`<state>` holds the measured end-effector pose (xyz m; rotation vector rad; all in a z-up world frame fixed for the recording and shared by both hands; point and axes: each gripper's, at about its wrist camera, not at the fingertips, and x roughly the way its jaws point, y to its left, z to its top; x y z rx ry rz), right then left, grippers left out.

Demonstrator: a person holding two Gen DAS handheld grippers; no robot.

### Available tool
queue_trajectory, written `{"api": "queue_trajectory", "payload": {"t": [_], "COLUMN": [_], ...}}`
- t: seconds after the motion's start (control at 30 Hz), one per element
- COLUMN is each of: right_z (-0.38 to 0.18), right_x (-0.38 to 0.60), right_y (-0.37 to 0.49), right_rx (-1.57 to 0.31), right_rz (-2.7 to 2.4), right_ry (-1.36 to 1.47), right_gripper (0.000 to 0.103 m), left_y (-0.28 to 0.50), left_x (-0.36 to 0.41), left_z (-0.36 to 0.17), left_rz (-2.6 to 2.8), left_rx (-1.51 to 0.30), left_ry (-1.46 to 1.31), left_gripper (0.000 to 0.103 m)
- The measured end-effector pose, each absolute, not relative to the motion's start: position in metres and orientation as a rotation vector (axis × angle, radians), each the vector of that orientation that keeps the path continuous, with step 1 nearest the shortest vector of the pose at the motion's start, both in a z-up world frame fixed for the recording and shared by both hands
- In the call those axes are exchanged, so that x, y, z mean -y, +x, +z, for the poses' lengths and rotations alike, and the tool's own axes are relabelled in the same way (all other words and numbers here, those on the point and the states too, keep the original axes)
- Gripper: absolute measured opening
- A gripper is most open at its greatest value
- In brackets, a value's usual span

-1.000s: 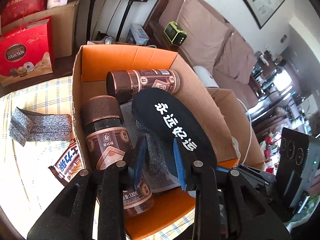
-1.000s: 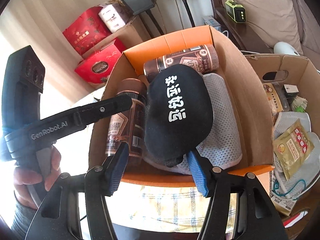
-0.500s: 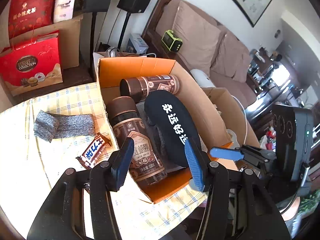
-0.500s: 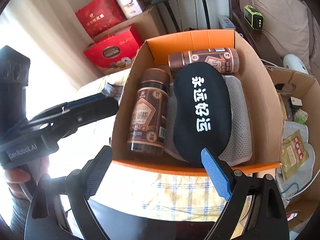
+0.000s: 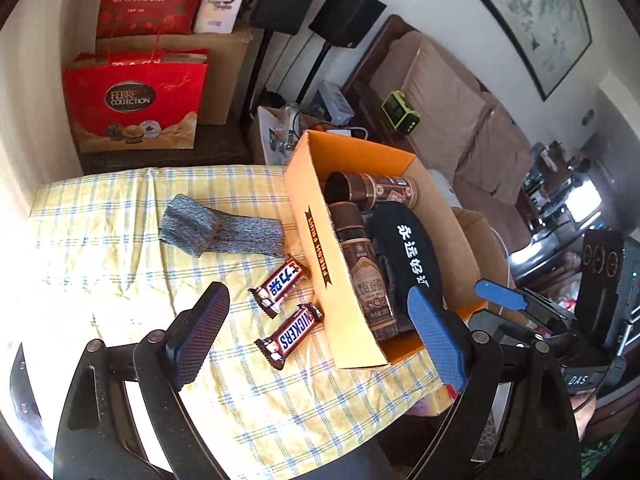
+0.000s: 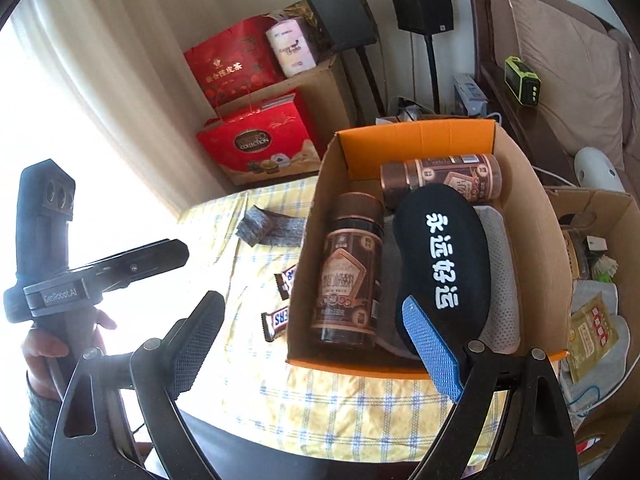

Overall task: Organize objects
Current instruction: 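Open both grippers to release the mask onto the socks, then move both grippers over the grey sock lying on the bed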

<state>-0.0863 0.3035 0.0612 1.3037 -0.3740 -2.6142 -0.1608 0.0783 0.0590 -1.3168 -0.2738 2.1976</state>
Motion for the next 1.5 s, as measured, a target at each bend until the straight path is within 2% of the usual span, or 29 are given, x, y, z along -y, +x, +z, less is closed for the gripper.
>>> {"api": "queue_trajectory", "payload": {"t": [0.1,0.33,0.43,0.5,0.67,1.03,1.2,1.3,1.43,1.47,1.5], "right_z": [0.064,0.062,0.056,0.052,0.034,-0.018,-0.045,-0.062,-0.081,-0.085,-0.086], "right_x": [-0.288,-0.257,-0.247,-0.242,-0.22,-0.181,-0.169,-0.166,-0.166,-0.167,-0.167], "right_y": [-0.095,-0.122,-0.135,-0.146,-0.18,-0.244,-0.267,-0.279,-0.291,-0.292,-0.294], "right_rx": [0.343,0.322,0.339,0.362,0.375,0.33,0.327,0.382,0.498,0.523,0.546], "right_rz": [-2.599,-2.555,-2.531,-2.503,-2.438,-2.411,-2.399,-2.369,-2.332,-2.328,-2.325], "right_ry": [1.281,1.263,1.273,1.286,1.35,1.497,1.567,1.613,1.665,1.672,1.671], "right_gripper": [0.092,0.089,0.082,0.07,0.065,0.063,0.057,0.052,0.051,0.049,0.043], "left_y": [-0.168,-0.188,-0.198,-0.205,-0.218,-0.242,-0.247,-0.248,-0.246,-0.245,-0.244], "left_x": [-0.055,-0.015,-0.005,0.002,0.015,0.025,0.033,0.036,0.04,0.041,0.041], "left_z": [0.057,0.034,0.016,0.005,-0.015,-0.04,-0.051,-0.056,-0.063,-0.063,-0.064], "left_rz": [2.238,2.316,2.314,2.322,2.344,2.386,2.375,2.379,2.377,2.375,2.372], "left_rx": [0.303,0.335,0.358,0.385,0.397,0.33,0.353,0.347,0.347,0.348,0.349], "left_ry": [-1.324,-1.37,-1.407,-1.425,-1.458,-1.489,-1.502,-1.504,-1.507,-1.506,-1.505], "left_gripper": [0.097,0.097,0.097,0.097,0.097,0.097,0.097,0.097,0.097,0.097,0.097]}}
